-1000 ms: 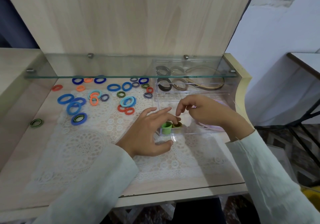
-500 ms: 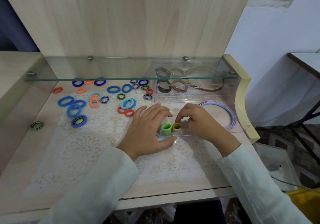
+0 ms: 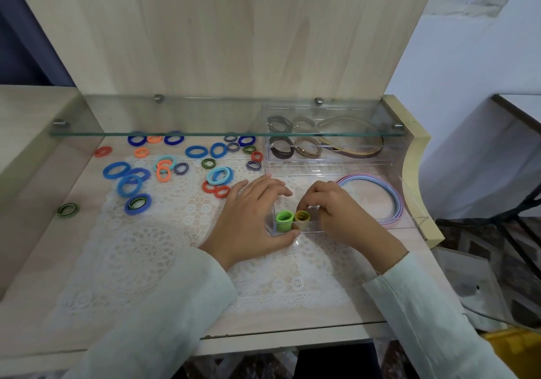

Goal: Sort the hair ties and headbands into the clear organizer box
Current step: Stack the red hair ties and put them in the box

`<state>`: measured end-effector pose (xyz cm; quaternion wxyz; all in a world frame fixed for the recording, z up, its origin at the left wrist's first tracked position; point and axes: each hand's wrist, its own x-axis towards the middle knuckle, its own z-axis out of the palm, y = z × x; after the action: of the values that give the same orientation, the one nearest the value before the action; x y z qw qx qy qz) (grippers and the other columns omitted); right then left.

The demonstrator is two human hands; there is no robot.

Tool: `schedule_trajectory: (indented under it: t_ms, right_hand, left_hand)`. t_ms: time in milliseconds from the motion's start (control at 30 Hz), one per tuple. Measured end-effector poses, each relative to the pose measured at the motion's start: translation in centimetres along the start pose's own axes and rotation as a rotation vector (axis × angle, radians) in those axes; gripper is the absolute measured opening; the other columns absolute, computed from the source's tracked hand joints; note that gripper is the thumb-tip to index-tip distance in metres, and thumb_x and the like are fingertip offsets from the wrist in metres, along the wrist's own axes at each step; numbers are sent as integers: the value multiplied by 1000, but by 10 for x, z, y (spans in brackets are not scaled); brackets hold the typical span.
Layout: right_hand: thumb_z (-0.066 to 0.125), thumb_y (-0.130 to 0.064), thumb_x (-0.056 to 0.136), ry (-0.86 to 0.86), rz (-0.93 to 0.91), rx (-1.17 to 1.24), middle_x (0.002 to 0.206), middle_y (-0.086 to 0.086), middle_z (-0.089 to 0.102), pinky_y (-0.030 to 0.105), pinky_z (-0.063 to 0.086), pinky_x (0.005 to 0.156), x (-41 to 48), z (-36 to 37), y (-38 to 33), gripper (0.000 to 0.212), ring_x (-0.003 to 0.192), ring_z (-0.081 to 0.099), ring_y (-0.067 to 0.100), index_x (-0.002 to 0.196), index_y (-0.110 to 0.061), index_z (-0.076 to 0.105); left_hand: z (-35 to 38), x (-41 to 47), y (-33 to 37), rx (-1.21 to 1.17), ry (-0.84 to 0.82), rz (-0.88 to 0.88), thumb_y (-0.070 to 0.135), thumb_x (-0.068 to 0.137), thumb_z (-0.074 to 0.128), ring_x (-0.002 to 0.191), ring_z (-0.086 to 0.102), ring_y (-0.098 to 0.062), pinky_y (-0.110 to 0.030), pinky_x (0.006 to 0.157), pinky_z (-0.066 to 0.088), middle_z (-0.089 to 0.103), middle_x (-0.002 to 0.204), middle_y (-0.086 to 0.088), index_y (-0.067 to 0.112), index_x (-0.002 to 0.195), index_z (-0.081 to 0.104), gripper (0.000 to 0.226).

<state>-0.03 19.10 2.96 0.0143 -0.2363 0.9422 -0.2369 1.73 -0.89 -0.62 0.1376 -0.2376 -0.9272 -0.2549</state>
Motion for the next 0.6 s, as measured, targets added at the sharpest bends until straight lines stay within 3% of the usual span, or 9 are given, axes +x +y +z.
schedule_trajectory:
  t_ms: [200,300,367,500,600]
  right_hand:
    - [55,6,78,61,-20,11,91,10,62,29,33,77,-2,2,0,29,90,51,29,86,-10,77]
    - [44,-6,75,87,15,26,92,9,63,28,33,77,-2,1,-4,35,89,48,23,87,-10,77]
    - [46,-3,77,91,61,70,95,9,63,28,35,77,-3,-1,-6,33,93,51,24,89,-10,75]
    - [38,7,73,177,99,110,98,5,63,31,46,83,-2,-3,-7,44,97,54,22,93,-13,73]
    - [42,11,81,266,155,197,105,-2,63,7,39,74,1,-3,-21,48,89,56,15,112,-18,64]
  left_hand:
    - [-8,3,-3,-166,-94,-20,70,68,67,144,18,0,-32,117,11,39,138,25,42,131,43,73]
    - [-17,1,2,-255,-116,-42,73,72,58,139,12,14,-31,118,2,34,145,27,43,138,36,76]
    - [-24,-1,3,-260,-75,-87,70,77,47,126,12,26,-31,115,6,31,140,30,40,142,36,72]
    - [-36,-7,-13,-187,88,-178,54,92,37,113,39,7,-39,110,29,46,128,25,33,134,48,48]
    - [-40,-14,-36,-65,189,-224,40,97,38,105,51,-4,-45,104,36,58,118,16,27,124,56,34]
